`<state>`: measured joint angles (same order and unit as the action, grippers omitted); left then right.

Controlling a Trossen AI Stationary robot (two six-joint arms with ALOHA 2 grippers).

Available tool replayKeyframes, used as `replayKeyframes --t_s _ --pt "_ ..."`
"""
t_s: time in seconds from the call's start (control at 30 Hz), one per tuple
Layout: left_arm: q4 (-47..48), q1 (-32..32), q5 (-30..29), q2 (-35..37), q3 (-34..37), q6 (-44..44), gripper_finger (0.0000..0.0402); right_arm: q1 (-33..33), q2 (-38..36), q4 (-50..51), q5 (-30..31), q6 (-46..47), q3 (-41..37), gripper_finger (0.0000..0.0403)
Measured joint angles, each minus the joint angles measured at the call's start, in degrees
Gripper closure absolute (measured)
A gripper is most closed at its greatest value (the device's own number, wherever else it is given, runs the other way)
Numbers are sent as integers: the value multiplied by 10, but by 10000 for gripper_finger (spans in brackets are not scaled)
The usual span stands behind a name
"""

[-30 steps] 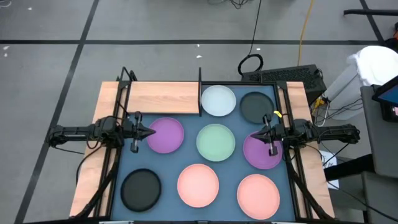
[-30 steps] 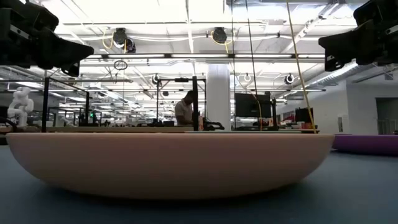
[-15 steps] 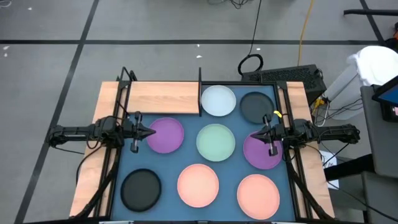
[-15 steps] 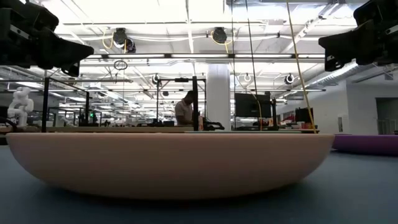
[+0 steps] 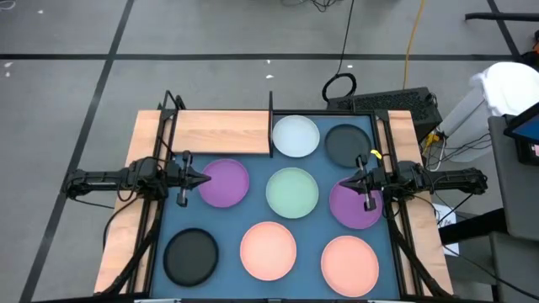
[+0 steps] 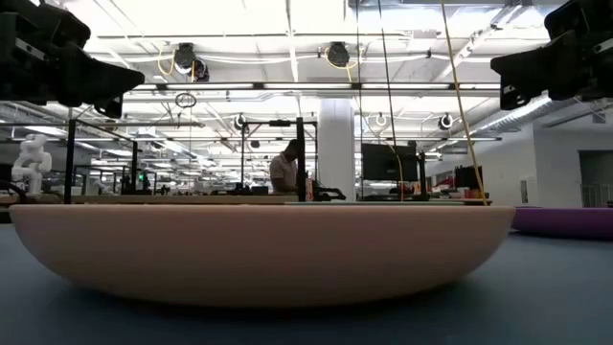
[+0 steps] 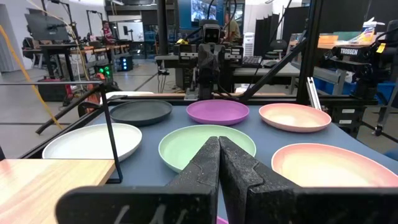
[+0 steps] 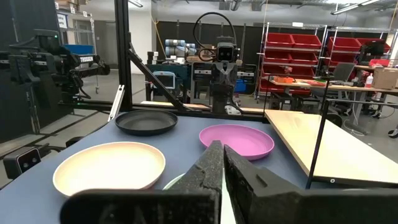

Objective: Place and stack plates onto a shelf

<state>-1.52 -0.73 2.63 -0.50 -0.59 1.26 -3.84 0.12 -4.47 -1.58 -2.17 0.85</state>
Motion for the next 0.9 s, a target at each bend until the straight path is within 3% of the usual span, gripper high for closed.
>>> replayKeyframes --t_s 0.9 --pt "0 0 0 0 0 0 394 0 0 -13 0 2 0 403"
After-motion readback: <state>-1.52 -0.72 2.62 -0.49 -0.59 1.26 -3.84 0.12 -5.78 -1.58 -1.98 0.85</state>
